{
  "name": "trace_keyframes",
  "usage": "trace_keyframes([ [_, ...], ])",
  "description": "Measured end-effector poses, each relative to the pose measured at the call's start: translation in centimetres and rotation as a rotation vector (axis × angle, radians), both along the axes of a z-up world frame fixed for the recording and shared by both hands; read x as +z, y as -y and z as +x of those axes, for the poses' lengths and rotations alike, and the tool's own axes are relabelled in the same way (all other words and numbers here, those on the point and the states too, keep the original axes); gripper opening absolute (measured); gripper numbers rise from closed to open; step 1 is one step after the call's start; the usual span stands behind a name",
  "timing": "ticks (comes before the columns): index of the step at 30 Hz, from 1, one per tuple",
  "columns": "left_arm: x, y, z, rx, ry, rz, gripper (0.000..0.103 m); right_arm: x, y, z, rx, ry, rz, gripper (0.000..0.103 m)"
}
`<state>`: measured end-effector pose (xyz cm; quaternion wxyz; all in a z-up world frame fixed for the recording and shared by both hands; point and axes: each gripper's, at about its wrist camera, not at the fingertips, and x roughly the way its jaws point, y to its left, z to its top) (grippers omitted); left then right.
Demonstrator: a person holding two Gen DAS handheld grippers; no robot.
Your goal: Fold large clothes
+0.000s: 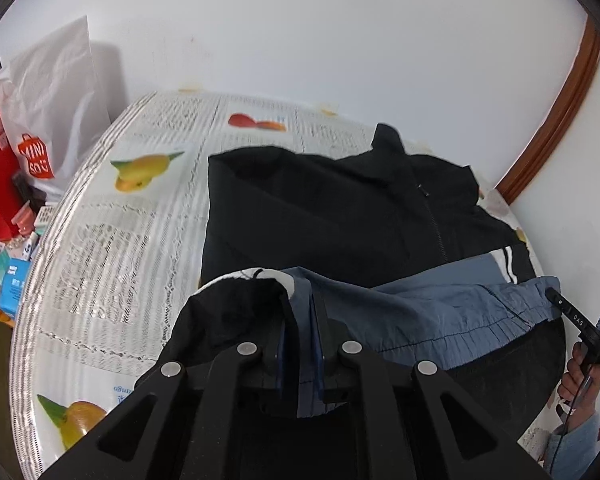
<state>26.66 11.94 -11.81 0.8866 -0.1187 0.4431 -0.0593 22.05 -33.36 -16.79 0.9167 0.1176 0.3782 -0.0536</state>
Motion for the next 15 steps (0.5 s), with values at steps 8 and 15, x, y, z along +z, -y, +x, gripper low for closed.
trace_keyframes([
  [8,1.7,0.0,-2.1,-0.031,0.014,-0.022,0.032,2.3,-1.5,-2.5,0.029,0.013,-0.065,0.041],
  [15,2.3,-0.6,-5.8,-0.023,0.032,-0.022,0.033,3.8,-4.4,-6.0,0.162,0.03,-0.02,0.041],
])
